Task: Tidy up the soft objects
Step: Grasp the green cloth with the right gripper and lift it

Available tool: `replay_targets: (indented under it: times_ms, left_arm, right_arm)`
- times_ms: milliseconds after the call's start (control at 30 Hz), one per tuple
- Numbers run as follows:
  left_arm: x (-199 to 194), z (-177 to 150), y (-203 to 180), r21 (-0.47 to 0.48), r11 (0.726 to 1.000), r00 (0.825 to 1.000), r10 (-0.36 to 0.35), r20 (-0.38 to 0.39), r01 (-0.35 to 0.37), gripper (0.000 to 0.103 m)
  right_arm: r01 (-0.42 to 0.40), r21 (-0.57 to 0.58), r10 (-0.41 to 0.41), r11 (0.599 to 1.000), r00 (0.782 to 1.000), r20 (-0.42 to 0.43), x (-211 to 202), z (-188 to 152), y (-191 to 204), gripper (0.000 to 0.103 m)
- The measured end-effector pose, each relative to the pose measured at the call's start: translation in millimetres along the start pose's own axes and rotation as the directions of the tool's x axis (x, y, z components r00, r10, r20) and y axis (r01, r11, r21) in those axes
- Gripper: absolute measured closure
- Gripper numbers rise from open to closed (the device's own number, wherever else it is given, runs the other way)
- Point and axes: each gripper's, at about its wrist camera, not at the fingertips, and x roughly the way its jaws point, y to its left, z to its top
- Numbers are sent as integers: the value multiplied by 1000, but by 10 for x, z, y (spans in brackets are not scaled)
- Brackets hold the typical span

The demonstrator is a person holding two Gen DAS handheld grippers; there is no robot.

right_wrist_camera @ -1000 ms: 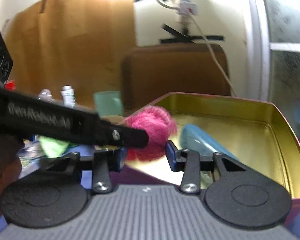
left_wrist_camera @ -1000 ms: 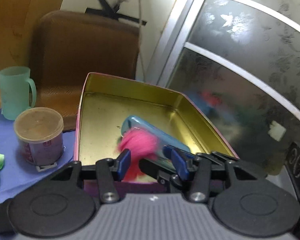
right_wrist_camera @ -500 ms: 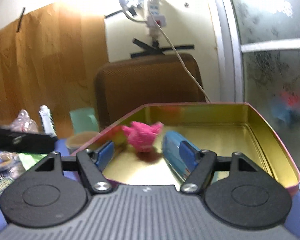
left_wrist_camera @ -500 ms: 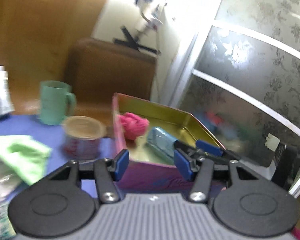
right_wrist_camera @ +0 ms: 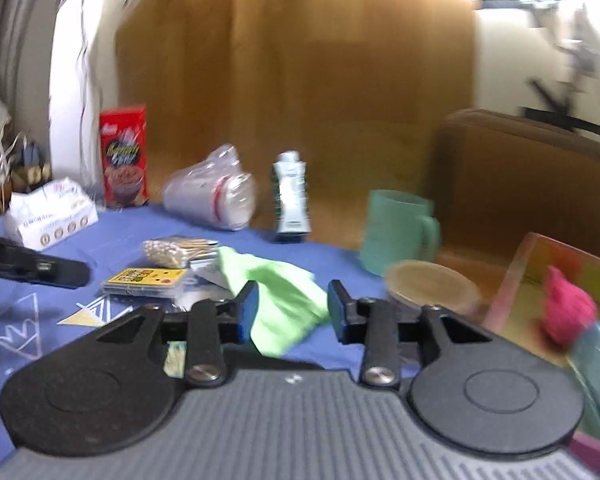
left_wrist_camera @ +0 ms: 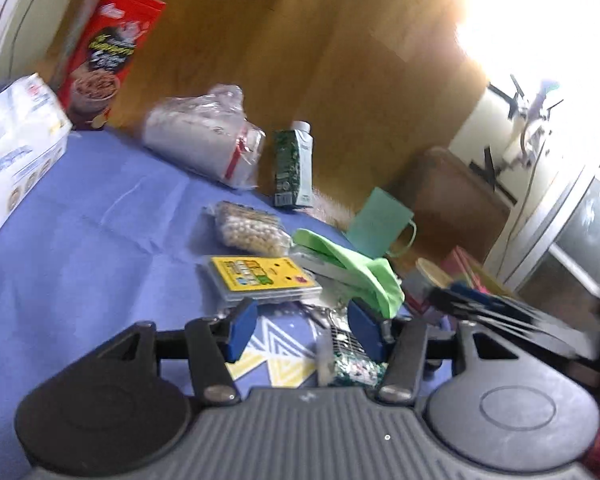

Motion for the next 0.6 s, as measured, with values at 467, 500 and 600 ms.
replay_targets:
  times_ms: [467, 500, 600]
  left_arm:
    - [-117, -15, -149, 9, 994, 994, -106, 5, 106, 52]
    - [-108, -20, -186, 13, 993, 993, -121, -4, 121, 52]
    - [-69, -80, -345, 15, 984, 983, -177, -51, 178, 45]
  right_arm:
    - [-41, 24, 43, 999, 995, -86, 352, 176, 8, 97]
    - [-30, 7, 31, 1000, 998, -63, 204, 154, 44, 97]
    - [-32, -50, 31, 998, 999, -8, -314, 6, 138, 97]
